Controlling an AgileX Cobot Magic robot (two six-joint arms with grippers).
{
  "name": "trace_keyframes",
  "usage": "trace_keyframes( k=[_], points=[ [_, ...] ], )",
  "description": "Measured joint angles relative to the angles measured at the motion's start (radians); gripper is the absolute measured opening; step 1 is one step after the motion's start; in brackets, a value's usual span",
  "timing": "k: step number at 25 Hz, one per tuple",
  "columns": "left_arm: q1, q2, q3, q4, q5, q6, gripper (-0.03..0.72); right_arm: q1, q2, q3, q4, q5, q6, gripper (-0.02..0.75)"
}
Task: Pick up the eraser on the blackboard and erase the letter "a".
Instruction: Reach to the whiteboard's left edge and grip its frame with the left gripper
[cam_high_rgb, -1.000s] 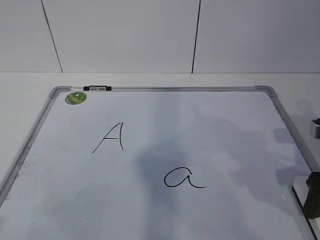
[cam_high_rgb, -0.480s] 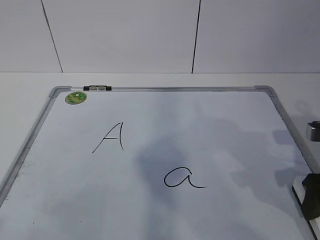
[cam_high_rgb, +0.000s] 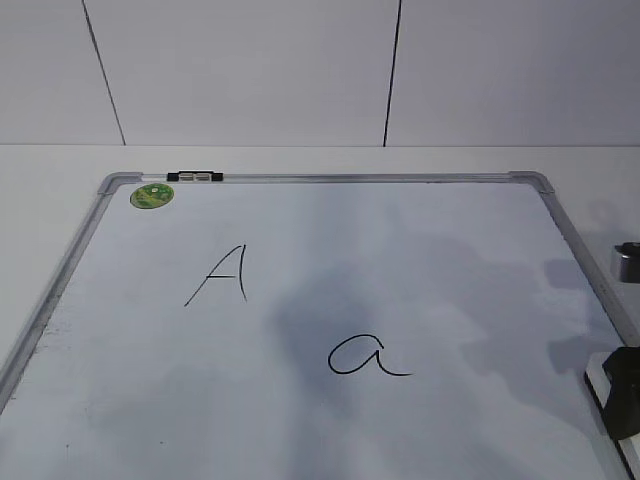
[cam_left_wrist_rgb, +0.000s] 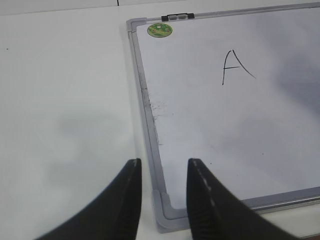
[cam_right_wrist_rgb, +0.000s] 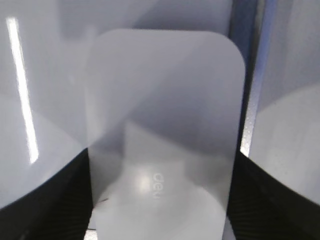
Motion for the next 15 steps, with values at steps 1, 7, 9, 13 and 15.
trace_keyframes(
  k=[1,7,9,13,15],
  points=[
    [0.000,0.000,0.000,0.000,0.000,0.000,0.235,0.000,0.000,0.000,0.000,0.000,0.000,0.582],
    [0.000,0.000,0.000,0.000,0.000,0.000,0.235,0.000,0.002,0.000,0.000,0.000,0.000,0.577],
    [0.000,0.000,0.000,0.000,0.000,0.000,0.235,0.000,0.002,0.000,0.000,0.000,0.000,0.577],
    [0.000,0.000,0.000,0.000,0.000,0.000,0.235,0.000,0.002,0.000,0.000,0.000,0.000,0.577],
    [0.000,0.000,0.000,0.000,0.000,0.000,0.235,0.000,0.002,0.000,0.000,0.000,0.000,0.577]
  ],
)
